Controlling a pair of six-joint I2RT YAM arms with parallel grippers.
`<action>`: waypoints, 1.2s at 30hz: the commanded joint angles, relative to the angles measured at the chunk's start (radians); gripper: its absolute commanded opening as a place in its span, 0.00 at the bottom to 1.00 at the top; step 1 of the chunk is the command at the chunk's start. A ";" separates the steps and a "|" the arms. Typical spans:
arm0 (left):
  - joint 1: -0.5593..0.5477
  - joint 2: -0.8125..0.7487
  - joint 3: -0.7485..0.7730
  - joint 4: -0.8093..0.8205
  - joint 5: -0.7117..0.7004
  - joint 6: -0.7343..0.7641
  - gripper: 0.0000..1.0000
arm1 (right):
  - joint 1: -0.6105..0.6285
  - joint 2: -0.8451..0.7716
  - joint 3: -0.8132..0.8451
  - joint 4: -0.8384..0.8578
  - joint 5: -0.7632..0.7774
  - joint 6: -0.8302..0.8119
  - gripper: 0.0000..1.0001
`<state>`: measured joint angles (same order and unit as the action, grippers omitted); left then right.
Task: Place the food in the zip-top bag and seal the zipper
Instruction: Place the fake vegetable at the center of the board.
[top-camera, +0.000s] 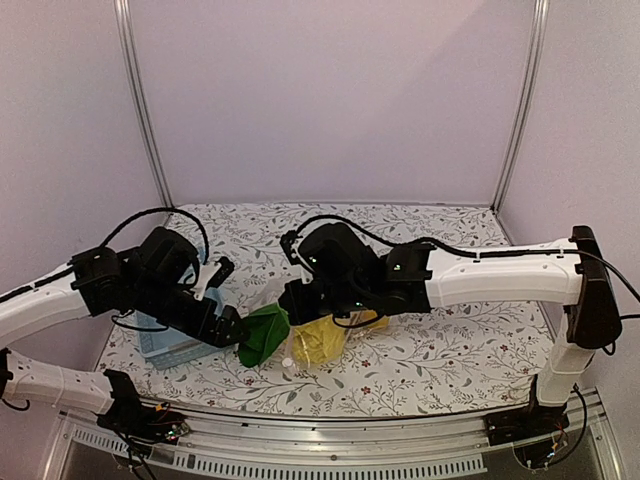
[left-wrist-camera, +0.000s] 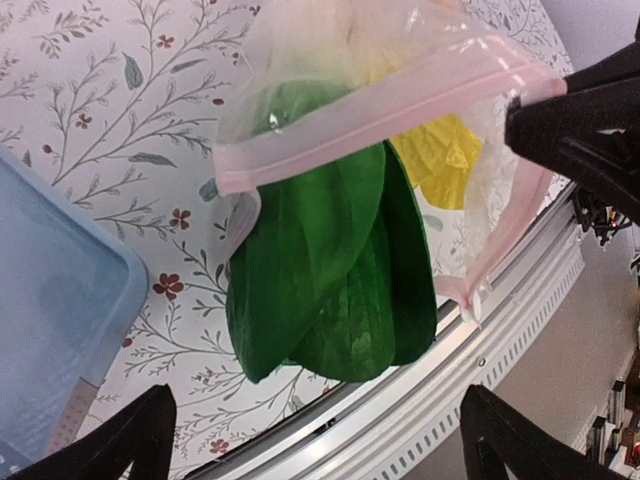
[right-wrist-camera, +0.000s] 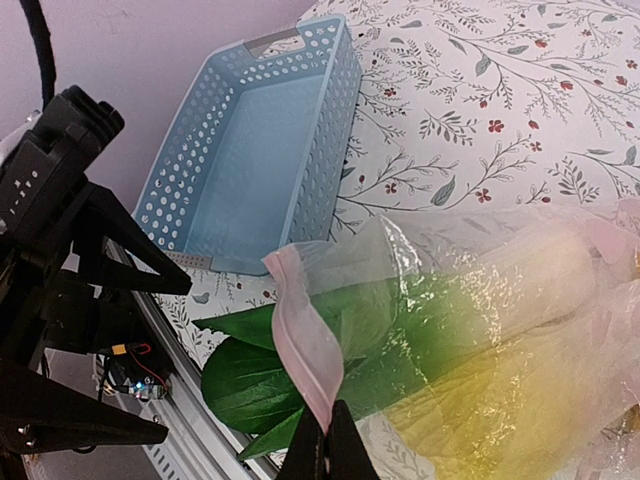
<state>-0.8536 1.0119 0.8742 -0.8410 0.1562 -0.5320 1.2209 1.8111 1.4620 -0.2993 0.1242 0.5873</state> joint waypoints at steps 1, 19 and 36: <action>-0.004 -0.070 -0.093 0.123 0.036 -0.073 1.00 | -0.009 -0.016 -0.002 0.002 0.001 0.008 0.00; -0.146 0.045 -0.061 0.170 -0.149 0.073 1.00 | -0.011 -0.009 -0.010 0.011 -0.005 0.026 0.00; -0.341 0.186 0.019 0.066 -0.514 -0.017 0.87 | -0.018 -0.013 -0.024 0.017 -0.013 0.033 0.00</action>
<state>-1.1671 1.1767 0.8536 -0.7139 -0.2333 -0.5266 1.2144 1.8111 1.4586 -0.2970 0.1101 0.6132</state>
